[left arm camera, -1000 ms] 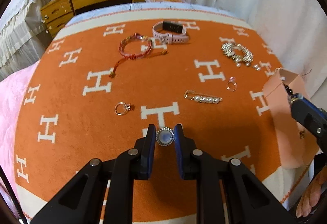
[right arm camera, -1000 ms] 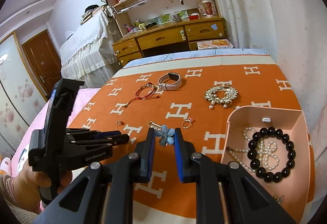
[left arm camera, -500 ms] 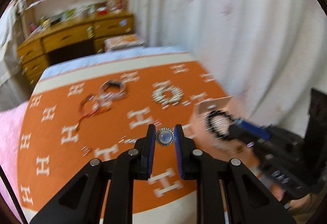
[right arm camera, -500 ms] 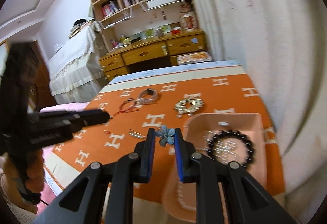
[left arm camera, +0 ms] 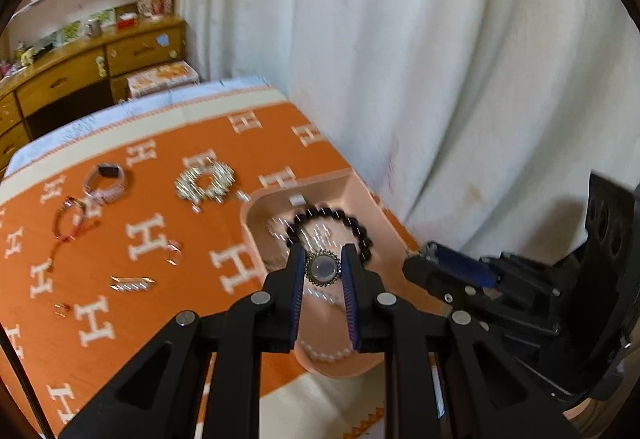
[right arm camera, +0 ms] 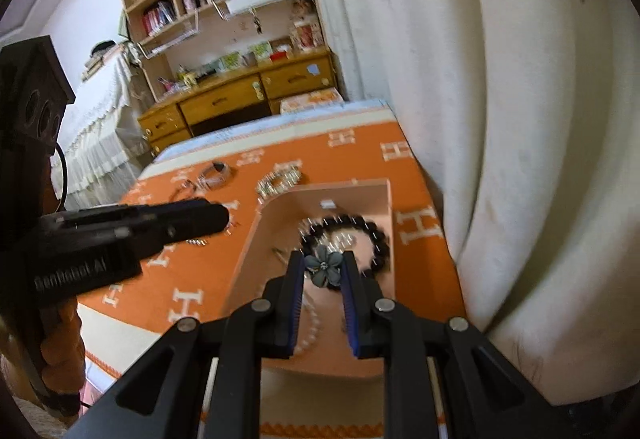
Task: Organize jewelry
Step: 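Carry the pendant and flower brooch into the pink box and open both tools, then move the left tool toward the white smartwatch while the right tool approaches the silver leaf brooch, then grasp the white smartwatch with the left tool while the right tool grasps the silver leaf brooch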
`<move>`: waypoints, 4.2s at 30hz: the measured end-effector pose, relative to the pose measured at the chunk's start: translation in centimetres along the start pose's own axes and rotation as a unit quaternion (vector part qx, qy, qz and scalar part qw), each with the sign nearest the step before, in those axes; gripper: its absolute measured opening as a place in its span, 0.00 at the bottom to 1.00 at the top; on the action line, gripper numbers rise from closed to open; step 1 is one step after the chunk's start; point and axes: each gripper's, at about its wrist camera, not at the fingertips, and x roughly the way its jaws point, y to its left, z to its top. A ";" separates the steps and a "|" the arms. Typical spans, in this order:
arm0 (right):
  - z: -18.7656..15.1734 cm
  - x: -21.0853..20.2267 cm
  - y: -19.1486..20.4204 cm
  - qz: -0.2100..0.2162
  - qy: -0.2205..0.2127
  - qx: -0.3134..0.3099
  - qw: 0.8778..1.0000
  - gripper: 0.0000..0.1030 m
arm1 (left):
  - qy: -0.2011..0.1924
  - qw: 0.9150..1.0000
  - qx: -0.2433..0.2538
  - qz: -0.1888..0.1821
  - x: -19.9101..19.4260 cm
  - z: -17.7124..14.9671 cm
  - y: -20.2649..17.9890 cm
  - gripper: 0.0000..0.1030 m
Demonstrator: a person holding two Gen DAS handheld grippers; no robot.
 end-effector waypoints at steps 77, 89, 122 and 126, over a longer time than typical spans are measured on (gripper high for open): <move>14.7 23.6 3.3 0.013 0.290 0.088 0.953 0.35 | 0.106 0.954 -0.115 0.257 5.7 9.3 26.3 0.88; 13.1 26.0 4.2 -0.035 0.314 0.062 0.947 0.35 | 0.129 0.948 -0.138 0.256 9.8 9.0 30.1 0.79; 14.9 14.5 3.4 0.115 0.165 0.095 0.975 0.05 | 0.063 0.984 -0.116 0.116 2.4 11.0 18.4 0.02; 14.0 9.0 2.6 0.119 0.118 0.082 0.982 0.05 | 0.049 0.993 -0.085 0.073 0.4 10.8 13.3 0.02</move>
